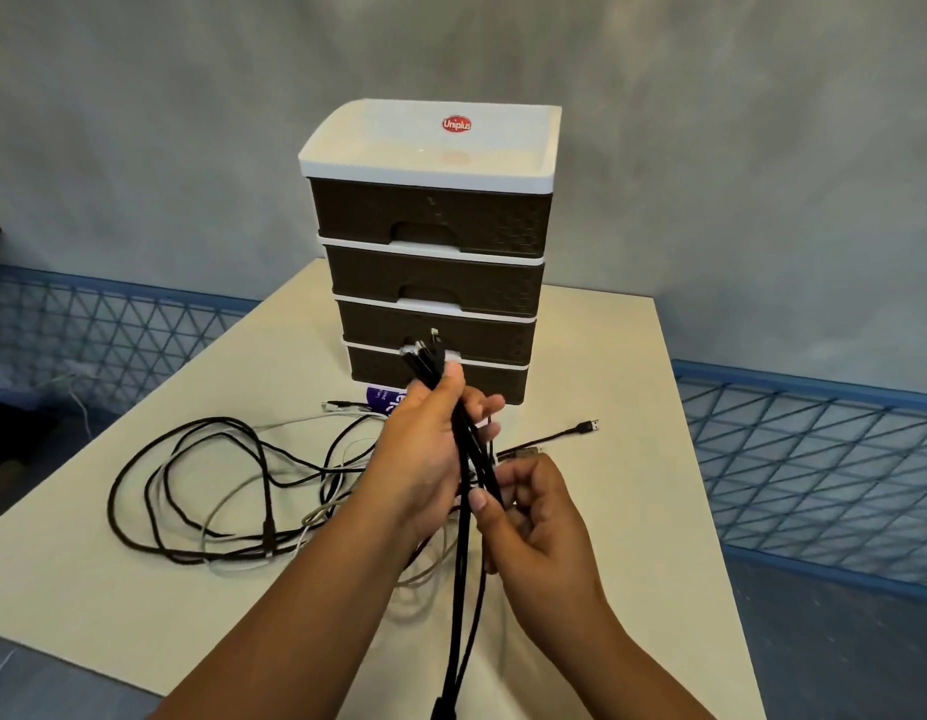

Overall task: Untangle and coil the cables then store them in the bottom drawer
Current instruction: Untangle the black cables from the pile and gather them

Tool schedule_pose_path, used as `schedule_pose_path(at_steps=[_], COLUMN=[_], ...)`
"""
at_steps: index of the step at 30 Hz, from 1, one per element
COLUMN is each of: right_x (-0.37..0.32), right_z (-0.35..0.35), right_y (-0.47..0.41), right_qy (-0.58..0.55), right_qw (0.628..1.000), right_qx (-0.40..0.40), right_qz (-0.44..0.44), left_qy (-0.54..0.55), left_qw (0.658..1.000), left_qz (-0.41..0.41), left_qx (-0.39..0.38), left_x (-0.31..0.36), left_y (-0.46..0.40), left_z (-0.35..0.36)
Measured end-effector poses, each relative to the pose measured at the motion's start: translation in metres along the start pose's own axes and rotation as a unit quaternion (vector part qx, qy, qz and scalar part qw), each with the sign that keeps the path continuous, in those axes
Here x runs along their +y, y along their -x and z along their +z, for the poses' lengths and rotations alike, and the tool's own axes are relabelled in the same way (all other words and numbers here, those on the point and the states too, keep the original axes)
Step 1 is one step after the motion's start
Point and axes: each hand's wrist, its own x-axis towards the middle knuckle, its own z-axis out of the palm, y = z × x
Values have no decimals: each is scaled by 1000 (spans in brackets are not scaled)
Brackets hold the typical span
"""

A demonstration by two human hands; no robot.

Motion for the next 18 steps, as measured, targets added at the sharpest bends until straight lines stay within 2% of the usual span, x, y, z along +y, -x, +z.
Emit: schedule_pose_path(at_steps=[3,5,8,11,14,18], right_x=[15,28,55,74,75,30], right_z=[0,-5,-10,-11,-13,-13], right_y=[7,9,12,10,-1,-23], right_qy=[-2,26,190,279,278,269], right_qw=[999,993,962,941,947,945], right_qx=[-51,-113,-192,-161,-90,-36], right_qz=[-14,7,-19,-106,-131,-185], left_qy=[65,101,153,152,118,28], left_qw=[997,993,982,979,983,993], left_qz=[25,54,108,135,136,103], left_qx=[-20,-24,-19,1,26,53], left_x=[22,46,82,104,112,108], left_y=[0,0,-3,-3,0,1], left_z=[-8,-20,-45,-70,-92,-115])
